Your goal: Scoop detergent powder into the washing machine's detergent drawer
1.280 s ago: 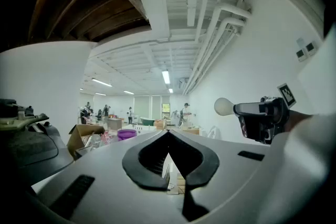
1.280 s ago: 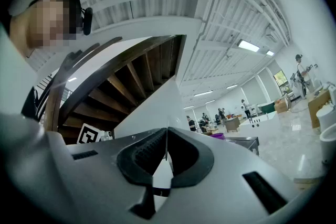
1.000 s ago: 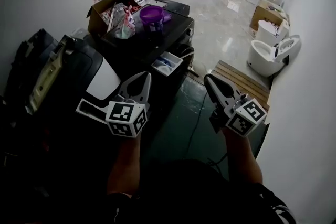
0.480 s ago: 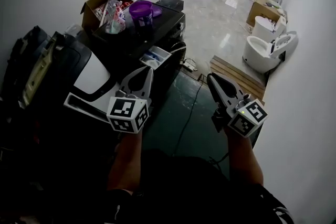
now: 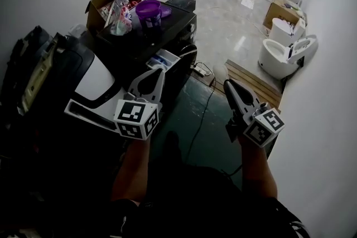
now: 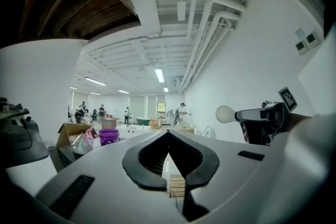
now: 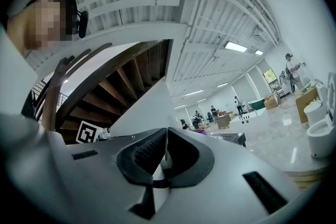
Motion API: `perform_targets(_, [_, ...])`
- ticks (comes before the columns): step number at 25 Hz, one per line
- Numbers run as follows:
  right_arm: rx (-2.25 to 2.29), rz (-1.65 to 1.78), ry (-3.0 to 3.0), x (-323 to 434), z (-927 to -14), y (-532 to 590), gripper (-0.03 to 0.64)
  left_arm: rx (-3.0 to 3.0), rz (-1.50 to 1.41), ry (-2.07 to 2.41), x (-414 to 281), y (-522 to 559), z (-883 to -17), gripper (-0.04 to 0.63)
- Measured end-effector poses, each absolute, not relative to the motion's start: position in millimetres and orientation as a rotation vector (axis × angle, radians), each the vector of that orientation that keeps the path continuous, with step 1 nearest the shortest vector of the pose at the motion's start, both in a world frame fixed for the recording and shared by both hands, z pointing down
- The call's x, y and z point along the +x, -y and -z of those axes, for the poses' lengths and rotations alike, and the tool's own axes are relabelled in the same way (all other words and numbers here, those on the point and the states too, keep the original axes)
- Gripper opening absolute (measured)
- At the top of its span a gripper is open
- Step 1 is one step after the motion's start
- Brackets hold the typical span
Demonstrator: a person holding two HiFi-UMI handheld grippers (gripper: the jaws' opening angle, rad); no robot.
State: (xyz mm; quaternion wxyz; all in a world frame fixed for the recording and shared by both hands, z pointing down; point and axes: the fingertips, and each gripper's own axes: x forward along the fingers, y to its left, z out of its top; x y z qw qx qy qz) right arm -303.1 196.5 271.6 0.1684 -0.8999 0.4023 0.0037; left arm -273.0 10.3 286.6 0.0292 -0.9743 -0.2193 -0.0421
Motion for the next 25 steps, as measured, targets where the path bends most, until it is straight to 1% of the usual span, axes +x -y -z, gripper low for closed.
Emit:
perform_targets(5, [-2.572, 0.020, -1.132, -264.4, -278.5, -188.3, 0.023, -3.018, 0.111, 0.711, -226.7, -3.4, -287.7, 0.008])
perform_targets(16, [-2.599, 0.066, -1.128, -133.4, -277.9, -142.7, 0.023, -3.033, 0.140, 0.759, -98.1, 38.9, -296.5, 0.008])
perform_targets(25, [-2.586, 0.135, -1.137, -61.6, -290.8, -94.1, 0.023, -3.053, 0.178, 0.724, -28.4, 92.0, -306.1, 0.008])
